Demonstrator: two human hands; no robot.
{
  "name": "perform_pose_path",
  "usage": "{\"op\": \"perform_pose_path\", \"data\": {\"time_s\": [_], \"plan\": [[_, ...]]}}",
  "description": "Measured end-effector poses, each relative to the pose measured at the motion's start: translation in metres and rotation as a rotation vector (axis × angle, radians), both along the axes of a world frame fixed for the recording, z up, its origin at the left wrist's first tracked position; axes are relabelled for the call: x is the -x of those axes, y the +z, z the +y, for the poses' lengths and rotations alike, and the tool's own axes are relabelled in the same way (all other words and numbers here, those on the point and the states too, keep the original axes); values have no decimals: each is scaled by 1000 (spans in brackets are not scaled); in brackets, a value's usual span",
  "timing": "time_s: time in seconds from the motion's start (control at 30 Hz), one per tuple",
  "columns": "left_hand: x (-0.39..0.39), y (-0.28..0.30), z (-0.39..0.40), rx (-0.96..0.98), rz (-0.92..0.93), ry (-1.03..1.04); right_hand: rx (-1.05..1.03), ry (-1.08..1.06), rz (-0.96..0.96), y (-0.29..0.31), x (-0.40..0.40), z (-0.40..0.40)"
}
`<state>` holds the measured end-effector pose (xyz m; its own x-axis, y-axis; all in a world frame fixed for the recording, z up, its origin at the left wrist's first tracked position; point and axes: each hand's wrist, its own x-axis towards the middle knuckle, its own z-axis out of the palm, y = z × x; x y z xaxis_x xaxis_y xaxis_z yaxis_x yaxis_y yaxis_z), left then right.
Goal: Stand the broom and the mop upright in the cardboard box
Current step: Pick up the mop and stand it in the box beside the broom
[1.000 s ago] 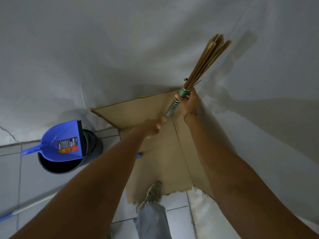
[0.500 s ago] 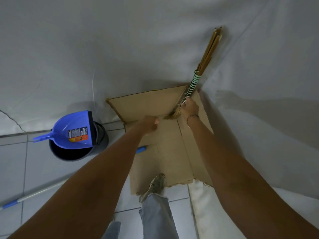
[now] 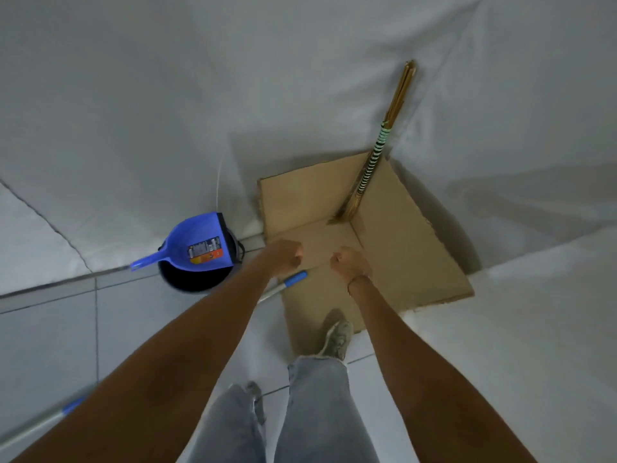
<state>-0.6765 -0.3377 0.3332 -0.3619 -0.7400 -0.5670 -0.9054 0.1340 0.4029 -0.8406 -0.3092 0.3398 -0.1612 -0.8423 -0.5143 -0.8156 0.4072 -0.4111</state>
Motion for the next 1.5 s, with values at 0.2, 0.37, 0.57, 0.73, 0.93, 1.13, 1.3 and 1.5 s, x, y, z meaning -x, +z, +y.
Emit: {"op": "perform_pose_path", "data": {"time_s": [0.2, 0.37, 0.57, 0.73, 0.93, 1.13, 1.3, 1.5], "plan": [[-68, 0, 134, -74, 25, 23, -119, -21, -46, 3, -58, 133], [-122, -18, 225, -124, -56, 114, -199, 93, -33, 0, -82, 211], [-153, -20, 312, -164, -61, 248, -195, 189, -70, -1, -96, 274], [-179, -3, 369, 55, -137, 467, -185, 159, -185, -8, -109, 331], [-250, 9, 422, 50, -110, 560, -361, 137, -321, -14, -164, 379], [-349, -13, 468, -162, -19, 746, -447, -9, -570, -17, -256, 362], [-473, -51, 492, -296, -112, 654, -395, -149, -621, -62, -368, 333], [-609, -124, 459, -350, -153, 623, -528, -635, -721, -142, -501, 310]]}}
